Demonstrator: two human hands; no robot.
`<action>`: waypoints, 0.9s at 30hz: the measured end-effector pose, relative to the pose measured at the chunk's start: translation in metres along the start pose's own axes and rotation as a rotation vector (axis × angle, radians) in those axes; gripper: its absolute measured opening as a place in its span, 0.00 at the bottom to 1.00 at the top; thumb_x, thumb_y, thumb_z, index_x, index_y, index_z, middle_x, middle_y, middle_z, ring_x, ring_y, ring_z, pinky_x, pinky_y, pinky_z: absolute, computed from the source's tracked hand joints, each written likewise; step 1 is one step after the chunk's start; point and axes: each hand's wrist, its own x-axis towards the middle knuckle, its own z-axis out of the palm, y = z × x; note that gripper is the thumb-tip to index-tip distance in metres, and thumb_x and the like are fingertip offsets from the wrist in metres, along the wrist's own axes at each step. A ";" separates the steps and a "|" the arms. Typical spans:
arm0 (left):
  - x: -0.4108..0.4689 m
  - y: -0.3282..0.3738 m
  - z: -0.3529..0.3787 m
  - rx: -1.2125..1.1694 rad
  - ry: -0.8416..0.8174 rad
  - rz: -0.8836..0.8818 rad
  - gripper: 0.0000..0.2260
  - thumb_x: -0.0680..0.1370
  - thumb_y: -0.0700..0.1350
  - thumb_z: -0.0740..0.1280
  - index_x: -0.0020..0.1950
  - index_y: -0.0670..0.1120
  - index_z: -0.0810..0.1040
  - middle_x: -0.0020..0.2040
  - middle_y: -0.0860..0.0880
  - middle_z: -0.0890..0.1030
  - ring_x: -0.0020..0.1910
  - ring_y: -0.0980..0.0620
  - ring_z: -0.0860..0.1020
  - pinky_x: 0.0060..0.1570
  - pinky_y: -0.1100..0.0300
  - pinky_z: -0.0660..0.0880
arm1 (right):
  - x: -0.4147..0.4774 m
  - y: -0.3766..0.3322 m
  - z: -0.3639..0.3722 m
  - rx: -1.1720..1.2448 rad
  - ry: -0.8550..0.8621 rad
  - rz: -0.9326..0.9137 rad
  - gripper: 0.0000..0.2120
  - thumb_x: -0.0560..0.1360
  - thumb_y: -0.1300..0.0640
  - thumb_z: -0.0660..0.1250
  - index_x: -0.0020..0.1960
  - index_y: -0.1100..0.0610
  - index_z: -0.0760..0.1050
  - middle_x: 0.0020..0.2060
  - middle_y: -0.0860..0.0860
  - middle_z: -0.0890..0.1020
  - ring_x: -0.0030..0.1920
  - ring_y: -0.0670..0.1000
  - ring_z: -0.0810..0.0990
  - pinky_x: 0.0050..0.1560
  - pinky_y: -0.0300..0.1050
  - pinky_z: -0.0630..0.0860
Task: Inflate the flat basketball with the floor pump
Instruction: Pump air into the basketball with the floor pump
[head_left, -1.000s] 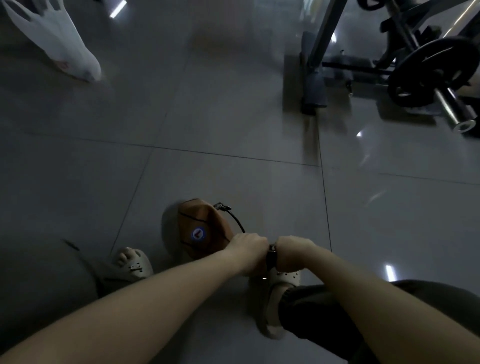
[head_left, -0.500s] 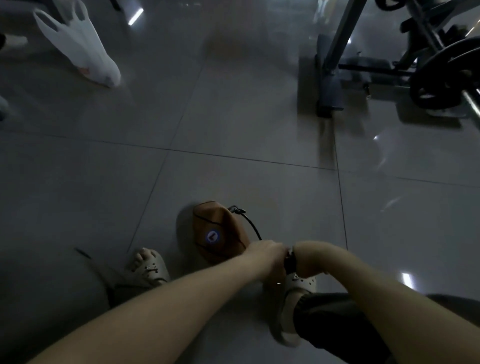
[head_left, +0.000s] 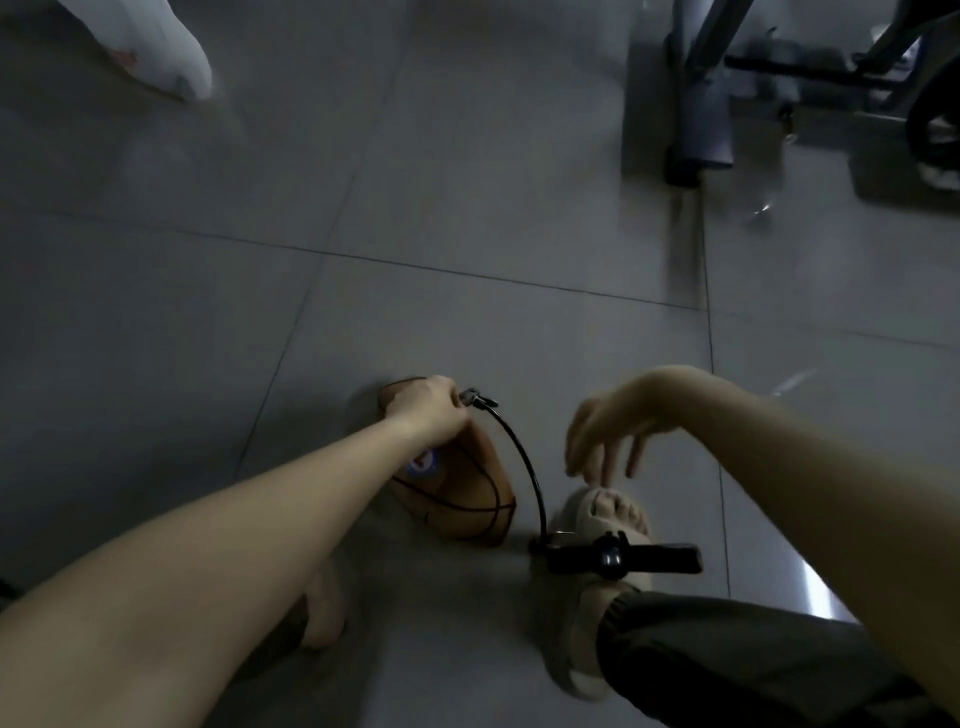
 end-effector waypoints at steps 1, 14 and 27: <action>0.011 -0.003 0.003 0.051 0.071 -0.019 0.12 0.78 0.56 0.67 0.55 0.50 0.77 0.55 0.47 0.80 0.49 0.46 0.78 0.46 0.53 0.75 | 0.020 -0.004 -0.004 0.041 0.118 -0.026 0.13 0.79 0.55 0.67 0.61 0.60 0.79 0.51 0.57 0.85 0.52 0.55 0.85 0.57 0.56 0.81; 0.042 -0.009 0.044 -0.103 -0.062 -0.129 0.24 0.69 0.56 0.73 0.60 0.50 0.71 0.53 0.46 0.79 0.50 0.45 0.79 0.43 0.54 0.77 | 0.157 -0.038 0.012 0.379 0.443 -0.213 0.27 0.81 0.62 0.60 0.78 0.56 0.58 0.67 0.60 0.74 0.55 0.59 0.83 0.54 0.54 0.81; 0.008 -0.055 0.042 -0.041 -0.152 0.190 0.21 0.72 0.53 0.74 0.61 0.57 0.71 0.48 0.51 0.82 0.44 0.51 0.81 0.43 0.53 0.80 | 0.153 -0.044 0.050 0.184 0.392 -0.411 0.13 0.74 0.62 0.72 0.57 0.60 0.75 0.46 0.57 0.84 0.42 0.54 0.85 0.41 0.52 0.85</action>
